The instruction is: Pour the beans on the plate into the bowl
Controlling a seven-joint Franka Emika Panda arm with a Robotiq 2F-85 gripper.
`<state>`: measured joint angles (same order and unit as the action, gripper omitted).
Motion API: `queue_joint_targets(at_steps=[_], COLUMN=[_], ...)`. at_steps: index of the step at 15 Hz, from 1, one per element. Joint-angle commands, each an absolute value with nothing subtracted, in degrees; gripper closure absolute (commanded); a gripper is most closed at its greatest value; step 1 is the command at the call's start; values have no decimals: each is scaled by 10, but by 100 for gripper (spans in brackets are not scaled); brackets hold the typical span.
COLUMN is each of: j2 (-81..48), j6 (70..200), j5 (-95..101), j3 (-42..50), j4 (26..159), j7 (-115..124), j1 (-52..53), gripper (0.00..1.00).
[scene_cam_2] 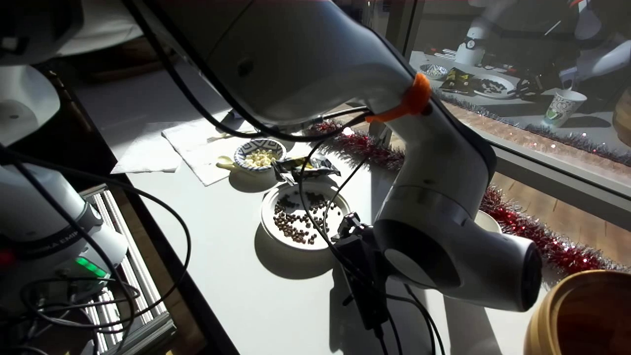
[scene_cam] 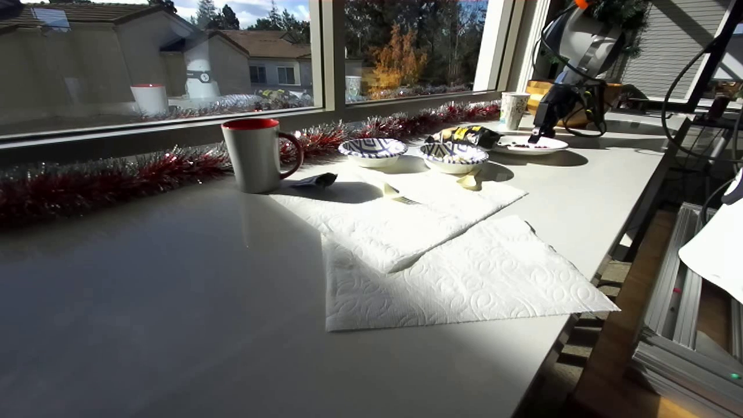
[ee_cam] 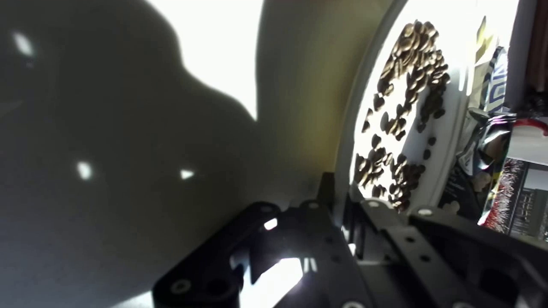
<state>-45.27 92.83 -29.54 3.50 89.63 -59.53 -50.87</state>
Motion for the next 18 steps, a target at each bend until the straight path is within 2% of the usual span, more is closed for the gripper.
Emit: queue_joint_targets(at_steps=[1,18], j2=[-477,-451], j6=[904,865], j5=[-310,-308], j3=[27,23], j4=[862,838], j7=[-602,-653], j1=[-522,-537], gripper=[99,99])
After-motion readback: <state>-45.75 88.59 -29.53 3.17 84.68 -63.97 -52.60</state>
